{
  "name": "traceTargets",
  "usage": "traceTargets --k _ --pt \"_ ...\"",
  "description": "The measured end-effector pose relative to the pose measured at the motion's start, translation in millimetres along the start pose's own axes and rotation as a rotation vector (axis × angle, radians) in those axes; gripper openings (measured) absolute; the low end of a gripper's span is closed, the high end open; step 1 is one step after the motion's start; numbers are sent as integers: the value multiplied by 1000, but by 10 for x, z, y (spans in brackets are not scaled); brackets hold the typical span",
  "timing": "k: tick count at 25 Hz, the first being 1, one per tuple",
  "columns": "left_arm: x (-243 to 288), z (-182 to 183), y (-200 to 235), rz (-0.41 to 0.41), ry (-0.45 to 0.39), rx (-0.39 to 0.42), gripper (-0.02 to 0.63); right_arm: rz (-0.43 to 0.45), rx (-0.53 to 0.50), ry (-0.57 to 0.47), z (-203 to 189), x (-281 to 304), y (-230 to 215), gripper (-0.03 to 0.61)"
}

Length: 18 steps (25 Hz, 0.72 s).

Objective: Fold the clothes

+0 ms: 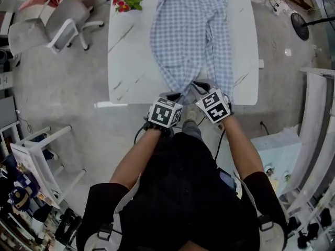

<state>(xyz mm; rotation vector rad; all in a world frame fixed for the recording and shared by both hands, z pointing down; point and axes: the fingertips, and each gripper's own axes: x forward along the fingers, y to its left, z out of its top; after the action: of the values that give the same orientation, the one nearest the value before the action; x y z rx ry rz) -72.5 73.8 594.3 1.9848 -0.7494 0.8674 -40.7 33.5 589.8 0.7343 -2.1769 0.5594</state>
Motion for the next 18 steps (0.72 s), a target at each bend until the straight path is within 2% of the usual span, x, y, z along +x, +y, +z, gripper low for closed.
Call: traceTargets --k 6,12,15,18 --pt "11 -39 -5 98 -34 -53 72 100 -109 22 10 45 15 38" --pt "65 -36 25 163 -62 -125 91 171 -207 58 61 146 -2 29" --pt "78 -22 46 175 -73 -161 95 192 -228 84 56 190 -7 25" --pt "104 -11 48 175 -80 -199 129 210 -250 108 1 232 -13 23"
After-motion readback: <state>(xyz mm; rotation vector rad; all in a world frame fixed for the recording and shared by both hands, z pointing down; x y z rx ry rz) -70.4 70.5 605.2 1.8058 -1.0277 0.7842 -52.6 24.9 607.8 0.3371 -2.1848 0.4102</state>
